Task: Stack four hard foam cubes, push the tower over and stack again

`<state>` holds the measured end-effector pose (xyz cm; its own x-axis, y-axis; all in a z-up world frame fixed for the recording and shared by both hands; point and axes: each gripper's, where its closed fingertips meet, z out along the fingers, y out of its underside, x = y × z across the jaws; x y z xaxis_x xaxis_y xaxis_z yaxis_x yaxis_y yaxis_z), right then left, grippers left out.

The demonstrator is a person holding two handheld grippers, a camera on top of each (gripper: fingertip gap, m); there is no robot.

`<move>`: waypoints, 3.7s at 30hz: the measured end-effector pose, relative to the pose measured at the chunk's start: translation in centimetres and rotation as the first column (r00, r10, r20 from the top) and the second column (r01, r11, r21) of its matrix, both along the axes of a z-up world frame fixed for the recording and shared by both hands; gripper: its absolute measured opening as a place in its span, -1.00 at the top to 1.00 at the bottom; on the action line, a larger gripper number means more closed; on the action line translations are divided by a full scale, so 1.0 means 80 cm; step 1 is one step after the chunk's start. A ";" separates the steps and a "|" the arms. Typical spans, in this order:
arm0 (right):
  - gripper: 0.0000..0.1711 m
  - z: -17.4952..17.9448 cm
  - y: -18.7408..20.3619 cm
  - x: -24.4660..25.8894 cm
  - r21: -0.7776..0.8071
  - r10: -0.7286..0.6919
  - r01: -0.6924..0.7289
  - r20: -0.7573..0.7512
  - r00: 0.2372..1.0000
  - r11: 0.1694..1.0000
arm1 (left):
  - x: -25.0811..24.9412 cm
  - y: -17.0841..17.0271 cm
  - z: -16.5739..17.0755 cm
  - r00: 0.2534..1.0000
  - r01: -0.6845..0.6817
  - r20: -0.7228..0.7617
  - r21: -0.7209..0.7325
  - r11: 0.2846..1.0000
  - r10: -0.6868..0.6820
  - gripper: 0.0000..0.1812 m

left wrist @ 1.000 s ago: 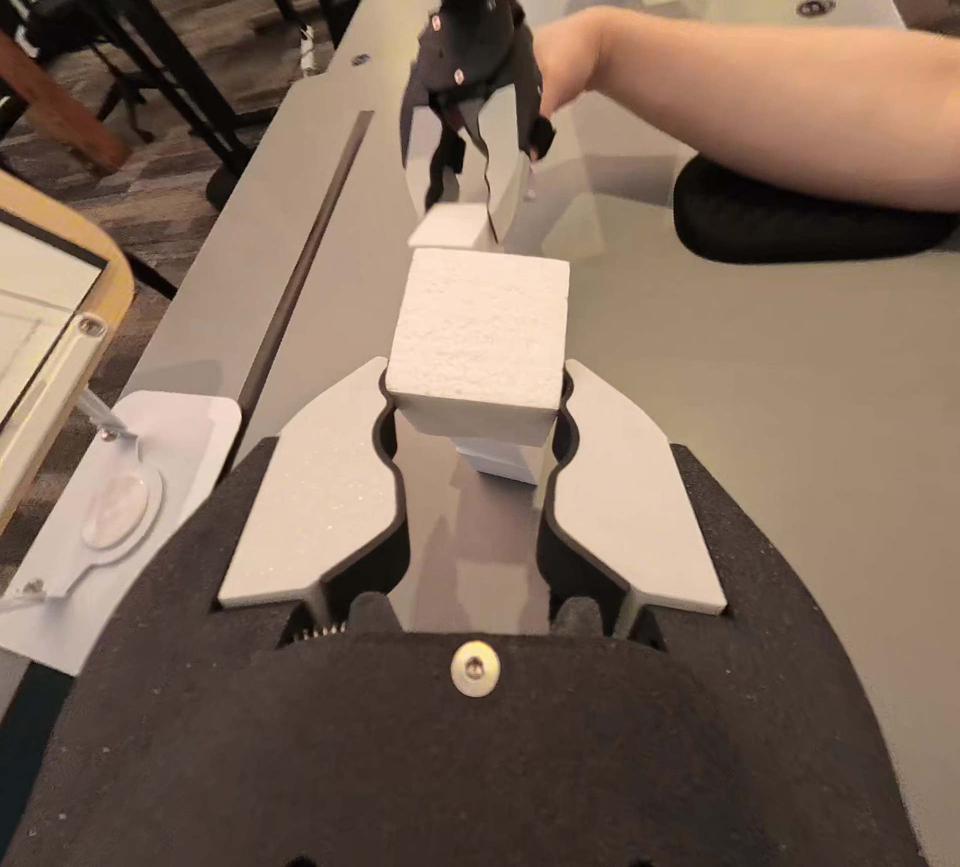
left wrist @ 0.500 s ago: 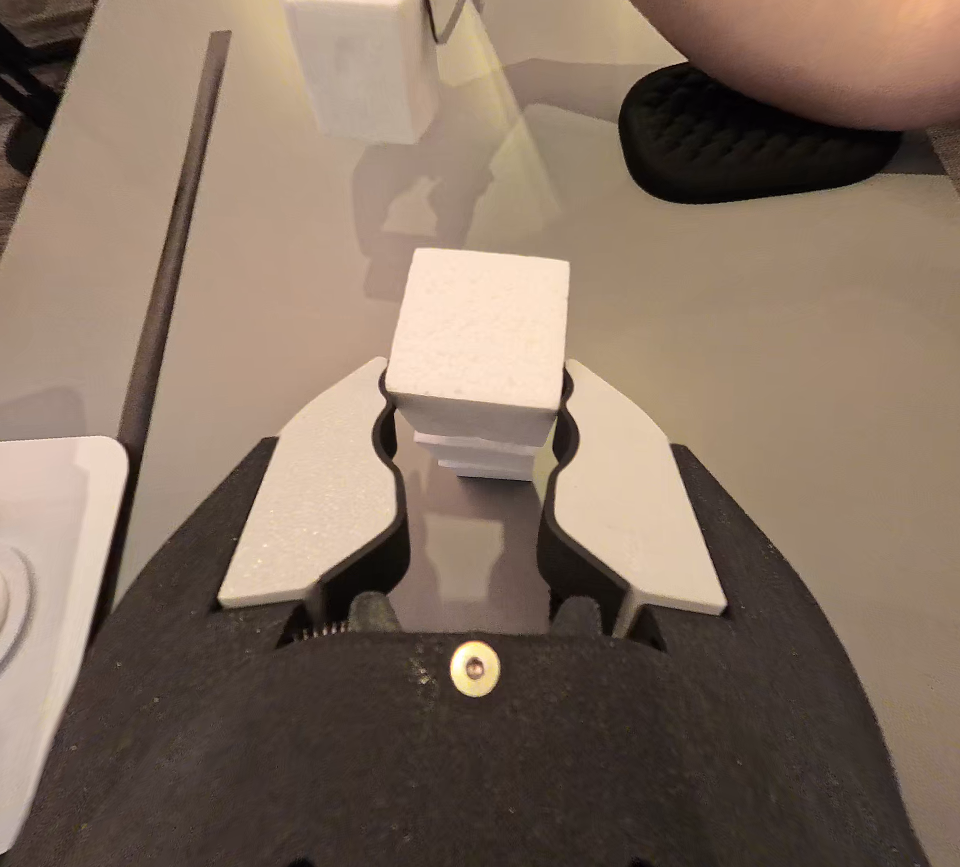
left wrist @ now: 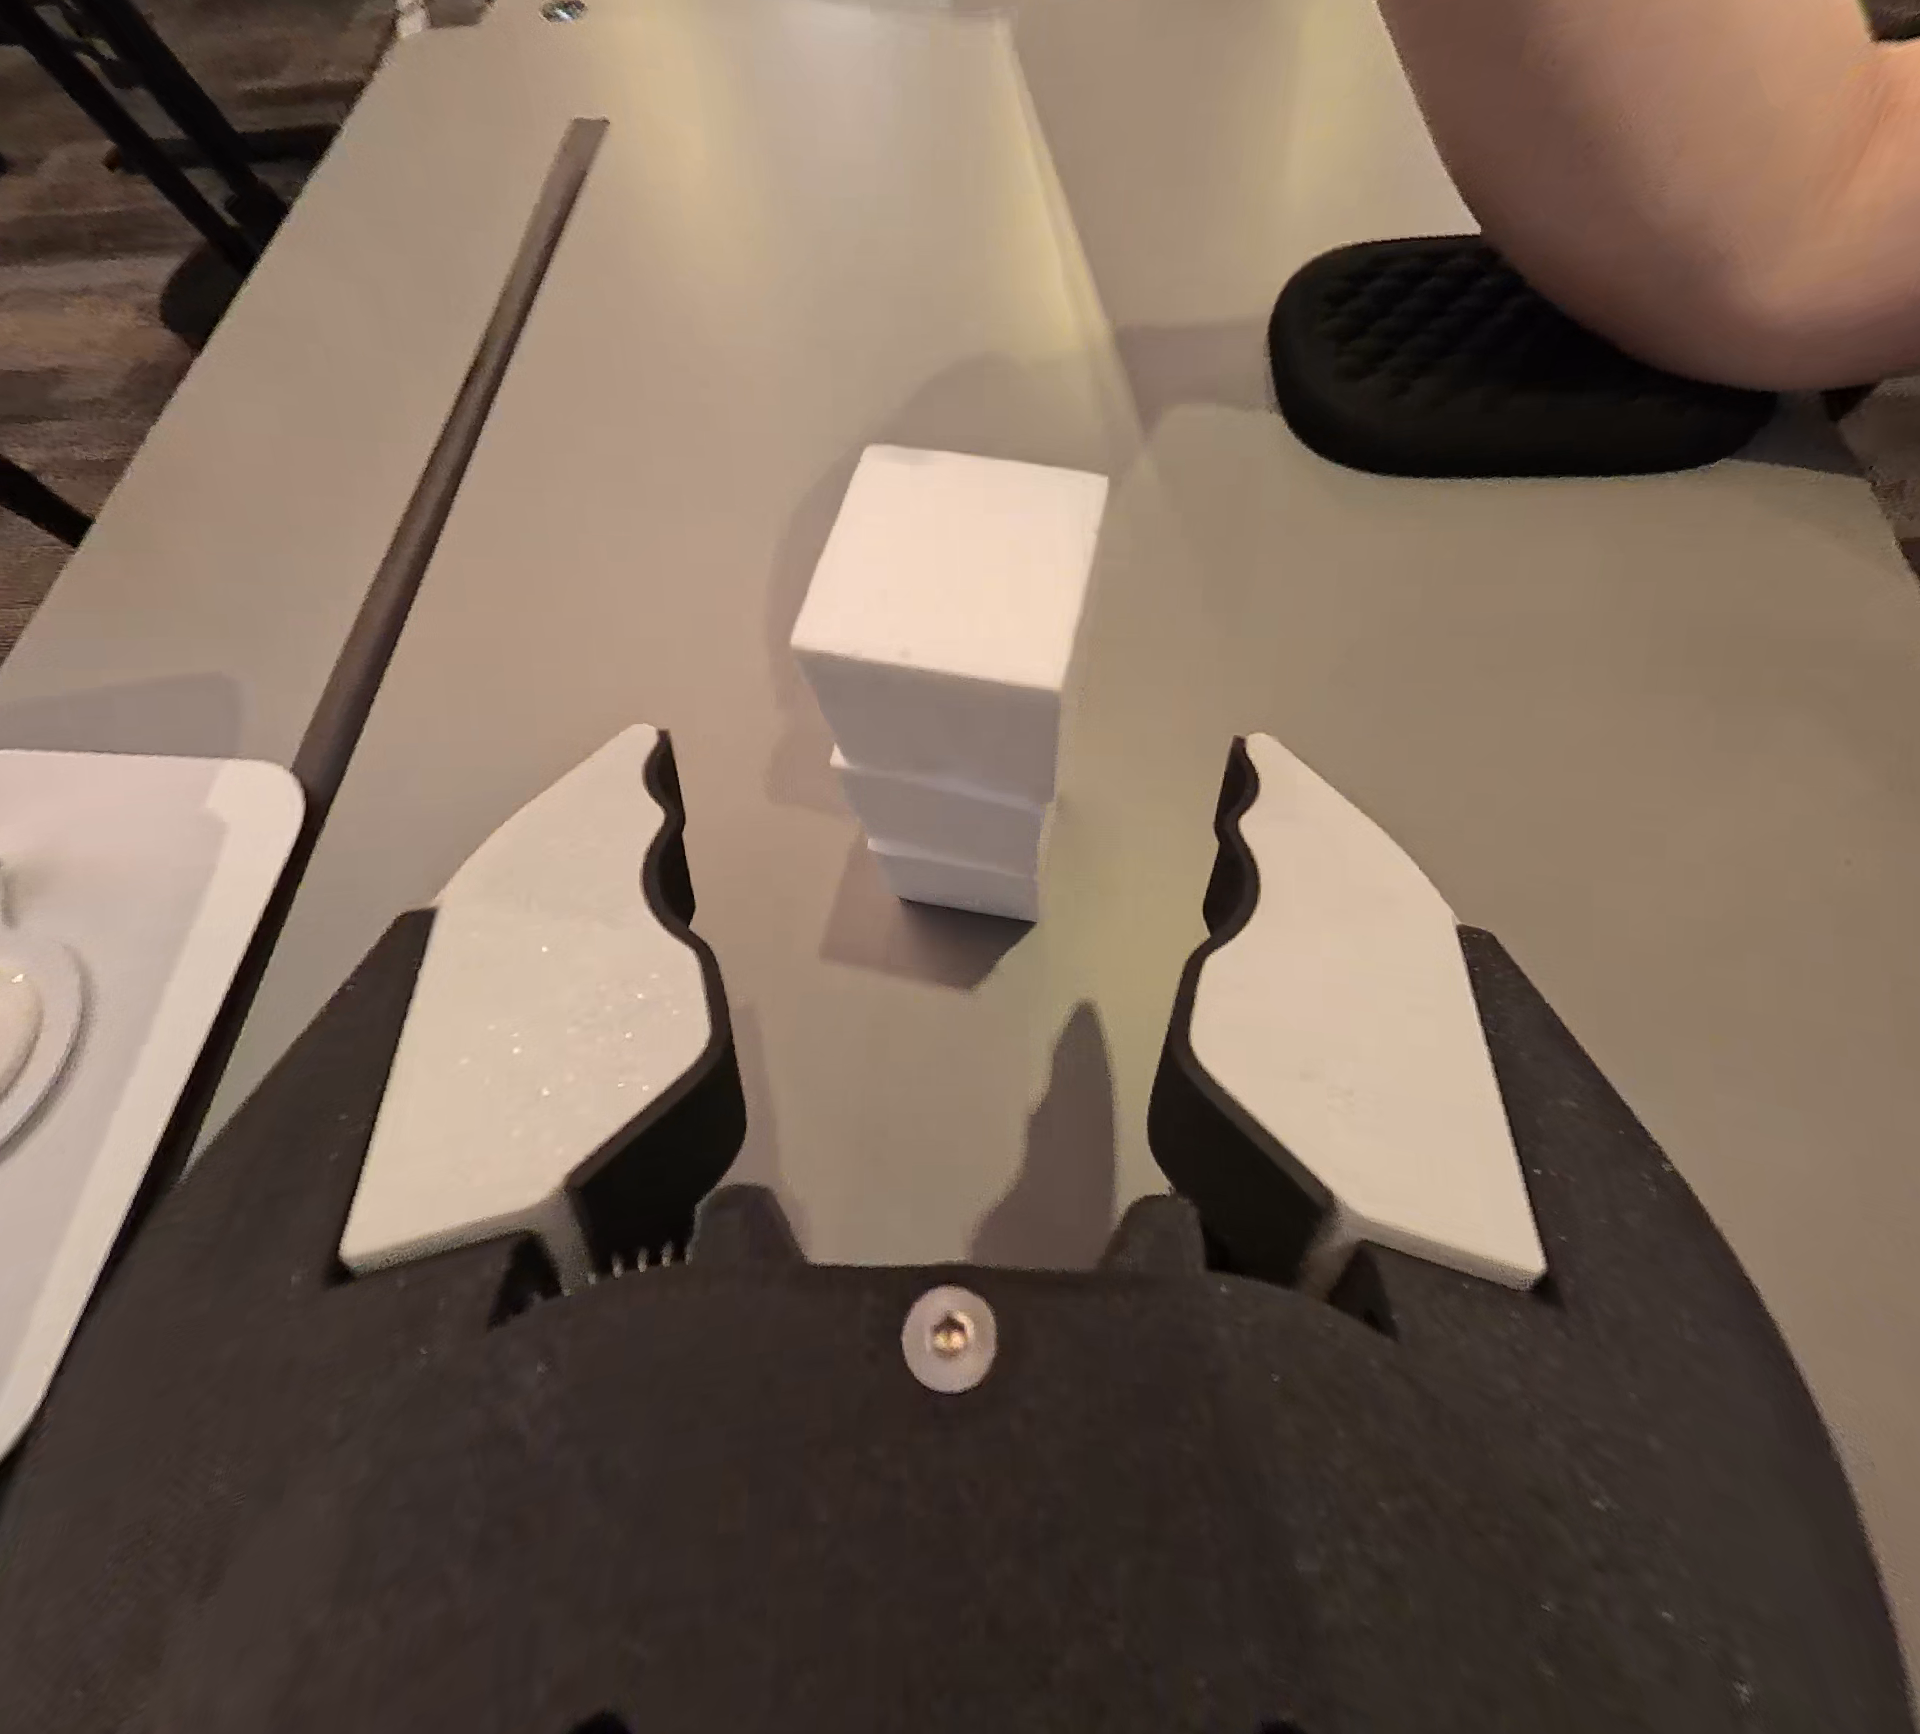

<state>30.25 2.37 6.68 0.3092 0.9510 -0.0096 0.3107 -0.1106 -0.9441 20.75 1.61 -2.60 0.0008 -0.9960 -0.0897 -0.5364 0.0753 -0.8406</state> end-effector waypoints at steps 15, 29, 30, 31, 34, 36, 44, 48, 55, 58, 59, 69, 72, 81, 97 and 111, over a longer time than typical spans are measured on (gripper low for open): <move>0.34 -0.052 -0.009 -0.082 -0.089 0.024 -0.002 0.242 0.970 0.996 | -0.105 -0.067 -0.006 0.998 -0.054 -0.013 -0.039 0.998 0.053 -0.02; 0.08 -0.025 -0.010 -0.064 0.098 -0.013 -0.012 0.245 0.969 0.995 | -0.109 0.008 0.043 0.952 -0.290 0.143 0.130 0.948 0.272 0.05; 0.08 -0.016 -0.012 -0.058 0.104 -0.015 -0.007 0.207 0.978 0.995 | -0.113 0.026 0.057 0.929 -0.360 0.163 0.173 0.917 0.333 0.07; 0.08 -0.007 -0.011 -0.050 0.105 -0.026 0.008 0.172 0.985 0.994 | -0.117 0.042 0.074 0.899 -0.427 0.196 0.198 0.882 0.391 0.07; 0.03 0.009 0.010 -0.015 0.106 -0.175 0.163 0.109 0.979 0.981 | -0.126 0.071 0.119 0.800 -0.574 0.319 0.157 0.803 0.509 0.08; -0.02 0.019 0.029 0.012 0.143 -0.328 0.312 0.099 0.940 0.939 | -0.137 0.082 0.132 0.735 -0.656 0.358 0.163 0.736 0.576 0.07; 0.47 -0.005 0.028 0.078 0.004 -0.588 0.606 0.250 0.769 0.795 | -0.168 0.105 0.107 0.612 -0.779 0.343 0.109 0.617 0.713 0.14; 0.99 -0.100 0.024 0.095 -0.193 -0.540 0.677 0.466 0.701 0.710 | -0.165 0.103 0.106 0.621 -0.749 0.323 -0.020 0.662 0.714 0.14; 0.99 -0.263 -0.017 0.102 -0.376 -0.444 0.799 0.681 0.582 0.469 | -0.176 0.101 0.103 0.640 -0.740 0.279 -0.026 0.672 0.716 0.15; 0.99 -0.282 -0.022 0.088 -0.420 -0.449 0.808 0.678 0.582 0.413 | -0.181 0.097 0.111 0.645 -0.711 0.302 -0.101 0.696 0.702 0.18; 0.99 -0.282 -0.020 0.081 -0.428 -0.454 0.806 0.671 0.586 0.409 | -0.183 0.096 0.113 0.647 -0.699 0.310 -0.123 0.704 0.696 0.20; 0.99 -0.220 0.024 -0.030 -0.339 -0.442 0.781 0.676 0.590 0.525 | -0.224 0.106 0.118 0.615 -0.713 0.315 -0.169 0.680 0.723 0.25; 0.99 -0.214 0.029 -0.061 -0.299 -0.416 0.764 0.697 0.584 0.571 | -0.247 0.112 0.111 0.594 -0.763 0.264 -0.114 0.636 0.760 0.24; 0.99 -0.185 0.036 -0.082 -0.200 -0.403 0.741 0.734 0.546 0.641 | -0.280 0.110 0.130 0.563 -0.755 0.321 -0.175 0.632 0.761 0.27; 0.71 -0.053 0.019 -0.136 -0.076 0.030 -0.013 0.226 0.974 0.997 | -0.337 0.082 0.119 0.615 -0.783 0.162 0.009 0.622 0.772 0.34; 0.49 -0.113 0.030 -0.082 -0.141 0.186 -0.174 0.071 0.980 0.974 | -0.293 0.082 0.056 0.661 -0.631 -0.126 0.440 0.639 0.740 0.25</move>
